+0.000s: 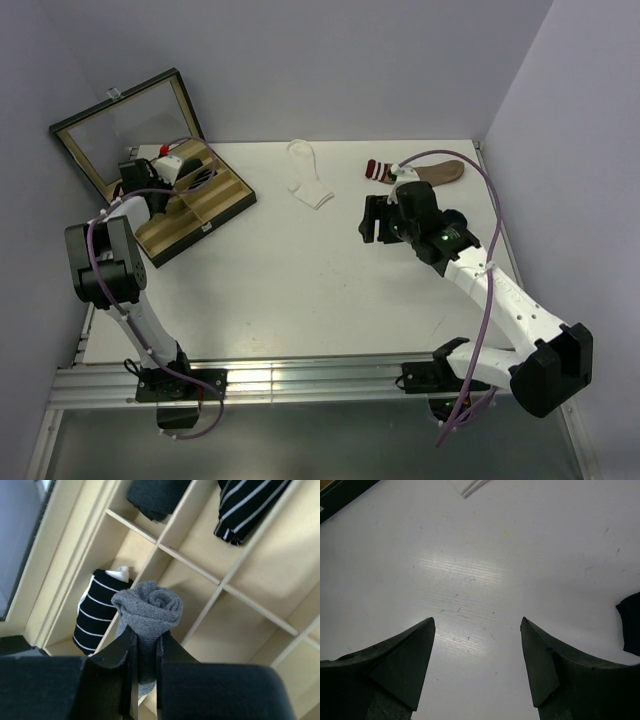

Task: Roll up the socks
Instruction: Place the sock in the storage box.

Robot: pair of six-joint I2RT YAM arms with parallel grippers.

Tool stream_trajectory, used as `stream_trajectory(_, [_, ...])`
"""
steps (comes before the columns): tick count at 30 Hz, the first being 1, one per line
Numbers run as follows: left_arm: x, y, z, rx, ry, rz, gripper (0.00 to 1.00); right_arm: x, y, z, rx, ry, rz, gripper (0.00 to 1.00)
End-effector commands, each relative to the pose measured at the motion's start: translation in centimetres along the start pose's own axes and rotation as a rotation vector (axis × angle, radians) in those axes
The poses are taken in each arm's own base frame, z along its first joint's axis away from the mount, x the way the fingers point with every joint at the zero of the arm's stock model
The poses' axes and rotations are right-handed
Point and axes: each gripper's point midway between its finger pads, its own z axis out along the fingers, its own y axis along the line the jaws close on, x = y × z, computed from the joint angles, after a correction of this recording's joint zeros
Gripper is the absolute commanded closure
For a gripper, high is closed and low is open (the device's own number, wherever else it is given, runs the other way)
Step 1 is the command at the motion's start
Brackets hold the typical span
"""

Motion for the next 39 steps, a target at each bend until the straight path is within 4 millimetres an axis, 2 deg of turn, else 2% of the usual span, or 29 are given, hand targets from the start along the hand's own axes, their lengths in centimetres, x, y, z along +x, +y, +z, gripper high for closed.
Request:
stream_trajectory(1, [1.5,-2.1,-0.3,0.153,0.065,0.034,1.0,-2.3,-0.1,-0.5,0.02,-0.043,-0.006,0.24])
stream_trajectory(7, [2.6,-2.2,0.2,0.192,0.117,0.087,1.0,-2.6,0.0,-0.2,0.025,-0.03,-0.007,0.25])
stream_trajectory(14, [4.2,-1.3,1.2,0.197,0.164,0.105,1.0,-2.5,0.2,0.4,0.018,-0.003,-0.009,0.26])
stream_trajectory(17, [4.4,-1.2,1.5,0.22,0.168,0.097,0.91,-2.5,0.2,0.6,0.02,0.002,-0.01,0.26])
stream_trajectory(18, [4.5,-1.0,1.5,0.216,0.169,0.093,0.82,-2.5,0.2,0.6,0.021,0.001,-0.01,0.26])
stream_trajectory(19, [4.6,-0.9,1.6,0.214,0.167,0.097,0.79,-2.4,0.3,0.6,0.016,0.002,-0.009,0.26])
stream_trajectory(27, [5.1,-0.5,1.8,0.235,0.197,0.106,0.7,-2.2,0.2,0.9,0.016,0.013,-0.013,0.27])
stream_trajectory(34, [4.5,-0.9,1.5,0.271,0.182,0.102,0.66,-1.9,0.2,1.4,0.016,0.031,-0.018,0.27])
stream_trajectory(39, [3.8,-0.5,1.1,0.263,0.173,0.101,0.63,-1.9,0.2,1.6,0.018,0.035,-0.019,0.28])
